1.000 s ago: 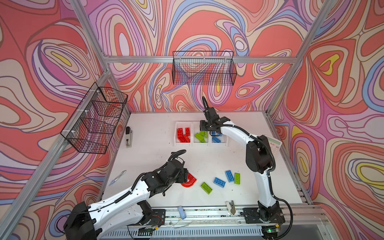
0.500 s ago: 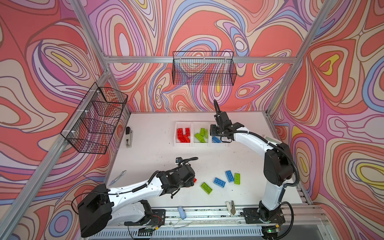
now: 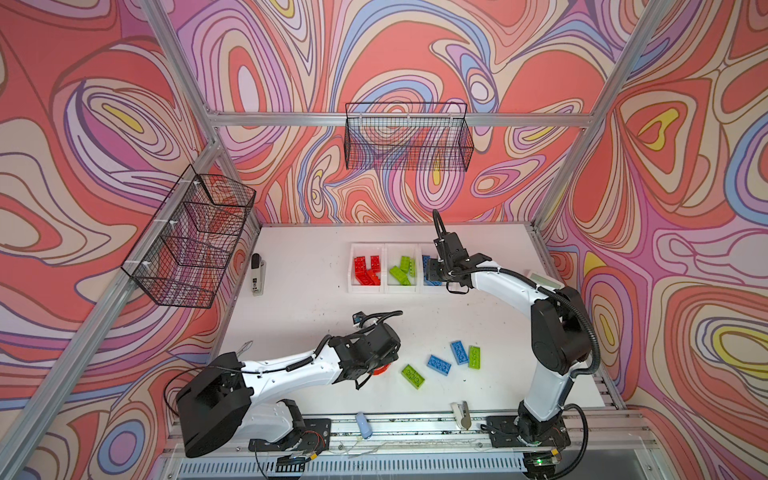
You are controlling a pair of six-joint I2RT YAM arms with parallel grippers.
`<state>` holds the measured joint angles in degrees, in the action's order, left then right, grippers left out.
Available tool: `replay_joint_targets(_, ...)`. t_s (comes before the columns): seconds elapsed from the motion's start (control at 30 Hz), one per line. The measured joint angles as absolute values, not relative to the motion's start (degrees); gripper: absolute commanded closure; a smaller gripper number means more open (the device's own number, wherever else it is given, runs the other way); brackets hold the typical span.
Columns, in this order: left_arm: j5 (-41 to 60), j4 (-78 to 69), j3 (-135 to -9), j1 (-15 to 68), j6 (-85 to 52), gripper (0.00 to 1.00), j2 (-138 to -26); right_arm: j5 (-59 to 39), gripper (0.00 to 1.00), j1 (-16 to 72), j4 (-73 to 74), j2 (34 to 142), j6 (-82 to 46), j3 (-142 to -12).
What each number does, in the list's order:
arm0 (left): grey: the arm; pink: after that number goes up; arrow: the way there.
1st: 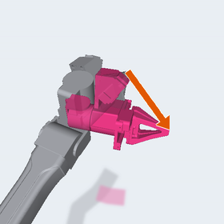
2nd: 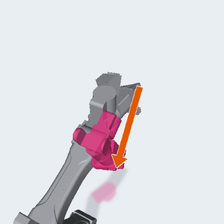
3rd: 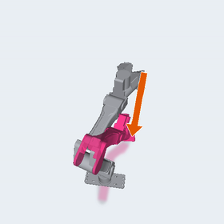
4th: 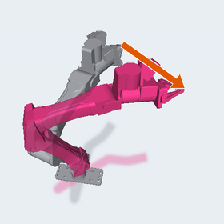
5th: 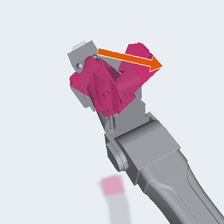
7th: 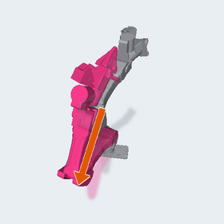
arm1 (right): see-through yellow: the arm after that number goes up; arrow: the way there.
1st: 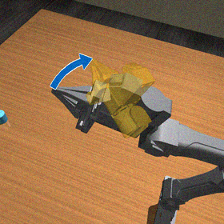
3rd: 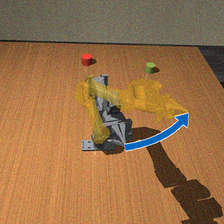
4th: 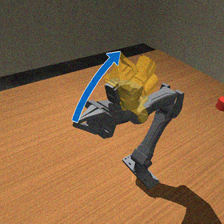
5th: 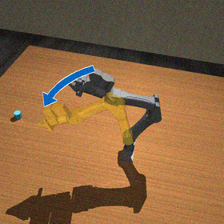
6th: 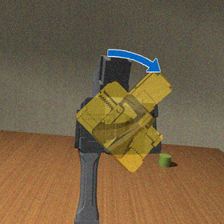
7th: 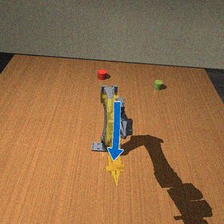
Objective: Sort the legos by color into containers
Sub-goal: 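Grasp red curved brick piece with left gripper while right gripper hovers over bins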
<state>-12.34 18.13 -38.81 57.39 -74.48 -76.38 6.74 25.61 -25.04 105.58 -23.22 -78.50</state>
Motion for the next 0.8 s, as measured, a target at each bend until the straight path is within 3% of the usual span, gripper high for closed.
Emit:
replay_joint_targets(0.47,-8.4,10.6,-38.7,54.0,-78.2,0.28,-82.7,5.8,0.40,25.3,-24.0,101.9,-25.0,-72.8)
replay_joint_targets(0.8,-5.5,8.1,-39.4,52.5,-73.1,0.37,-85.8,5.0,0.40,25.2,-23.8,100.5,-25.7,-72.3)
